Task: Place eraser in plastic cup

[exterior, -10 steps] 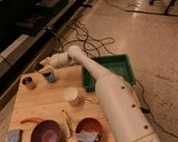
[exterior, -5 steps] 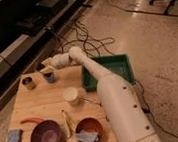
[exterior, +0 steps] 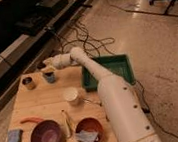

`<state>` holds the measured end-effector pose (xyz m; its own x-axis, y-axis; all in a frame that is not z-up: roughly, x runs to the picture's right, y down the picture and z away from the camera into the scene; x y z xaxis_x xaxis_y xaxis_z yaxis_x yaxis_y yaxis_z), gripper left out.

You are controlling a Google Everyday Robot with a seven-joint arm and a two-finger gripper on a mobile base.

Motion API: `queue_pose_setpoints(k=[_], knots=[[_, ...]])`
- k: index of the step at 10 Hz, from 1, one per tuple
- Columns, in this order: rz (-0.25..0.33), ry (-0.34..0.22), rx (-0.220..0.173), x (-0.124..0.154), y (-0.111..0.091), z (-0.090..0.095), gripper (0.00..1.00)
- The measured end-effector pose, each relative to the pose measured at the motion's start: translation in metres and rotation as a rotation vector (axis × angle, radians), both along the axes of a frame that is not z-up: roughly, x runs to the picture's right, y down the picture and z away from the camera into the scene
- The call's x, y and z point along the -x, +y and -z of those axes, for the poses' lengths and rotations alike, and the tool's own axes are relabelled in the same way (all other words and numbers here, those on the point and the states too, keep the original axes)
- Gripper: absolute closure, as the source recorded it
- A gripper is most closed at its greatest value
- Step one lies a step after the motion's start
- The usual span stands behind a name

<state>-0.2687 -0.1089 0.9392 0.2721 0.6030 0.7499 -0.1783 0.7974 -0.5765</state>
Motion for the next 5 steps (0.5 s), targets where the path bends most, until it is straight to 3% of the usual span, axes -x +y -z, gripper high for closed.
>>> queue_pose_setpoints(k=[2, 5], knots=[[-0.008, -0.021, 0.009, 0.0002, -0.0009, 0.0011, 0.2], [-0.018, -0.057, 0.091, 0.0011, -0.0031, -0.0005, 0.2]])
